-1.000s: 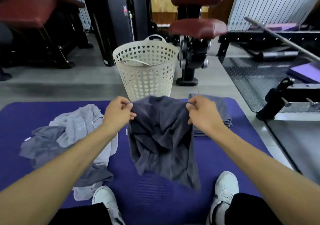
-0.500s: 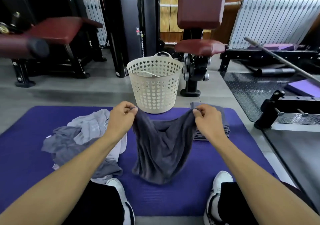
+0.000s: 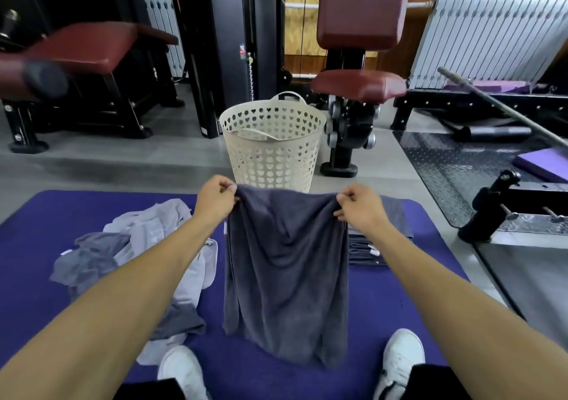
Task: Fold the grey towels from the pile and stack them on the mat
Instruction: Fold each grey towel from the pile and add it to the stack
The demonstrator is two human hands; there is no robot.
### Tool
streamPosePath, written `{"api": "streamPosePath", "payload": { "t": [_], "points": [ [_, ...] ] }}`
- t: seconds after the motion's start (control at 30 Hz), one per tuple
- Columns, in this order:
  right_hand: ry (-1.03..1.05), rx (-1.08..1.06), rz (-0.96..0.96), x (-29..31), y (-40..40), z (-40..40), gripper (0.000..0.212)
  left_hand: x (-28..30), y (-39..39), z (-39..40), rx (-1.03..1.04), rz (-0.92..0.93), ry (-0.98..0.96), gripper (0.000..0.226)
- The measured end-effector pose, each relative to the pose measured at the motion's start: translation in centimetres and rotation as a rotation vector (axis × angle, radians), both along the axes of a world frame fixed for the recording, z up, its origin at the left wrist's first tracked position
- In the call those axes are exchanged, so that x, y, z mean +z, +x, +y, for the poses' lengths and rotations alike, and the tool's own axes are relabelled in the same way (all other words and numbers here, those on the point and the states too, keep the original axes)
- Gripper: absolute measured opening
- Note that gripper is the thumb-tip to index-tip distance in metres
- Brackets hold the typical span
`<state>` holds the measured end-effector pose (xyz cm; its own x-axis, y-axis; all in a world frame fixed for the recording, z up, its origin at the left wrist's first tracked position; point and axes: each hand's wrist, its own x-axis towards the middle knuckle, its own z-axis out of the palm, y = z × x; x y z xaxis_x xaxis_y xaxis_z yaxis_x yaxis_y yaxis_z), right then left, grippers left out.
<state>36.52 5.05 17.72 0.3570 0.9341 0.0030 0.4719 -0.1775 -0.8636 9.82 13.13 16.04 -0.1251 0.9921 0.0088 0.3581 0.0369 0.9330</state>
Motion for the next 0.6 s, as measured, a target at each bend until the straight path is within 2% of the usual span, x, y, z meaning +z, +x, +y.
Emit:
{"api": "streamPosePath", "payload": {
  "t": [0.13, 0.3, 0.37, 0.47, 0.6],
  "points": [
    [0.197, -0.007, 0.118, 2.3, -0.3, 2.8, 0.021, 3.0, 0.1, 2.6, -0.039, -0.075, 0.187, 0.025],
    [0.209, 0.006, 0.102, 0.8, -1.8, 2.3, 0.017, 1.4, -2.9, 2.0, -0.054, 0.117, 0.268, 0.015],
    [0.156, -0.009, 0.077, -1.5, -2.2, 1.0, 0.02, -1.2, -4.4, 0.9, -0.04, 0.174, 0.218, 0.015],
    [0.057, -0.005, 0.089, -6.2, -2.9, -2.0, 0.026, -6.5, -6.2, -2.0, -0.113, 0.27, 0.078, 0.028],
    [-0.113, 0.044, 0.012, -13.0, -3.1, -6.8, 0.028, -13.4, -7.8, -8.1, -0.251, 0.368, -0.138, 0.024]
  ]
}}
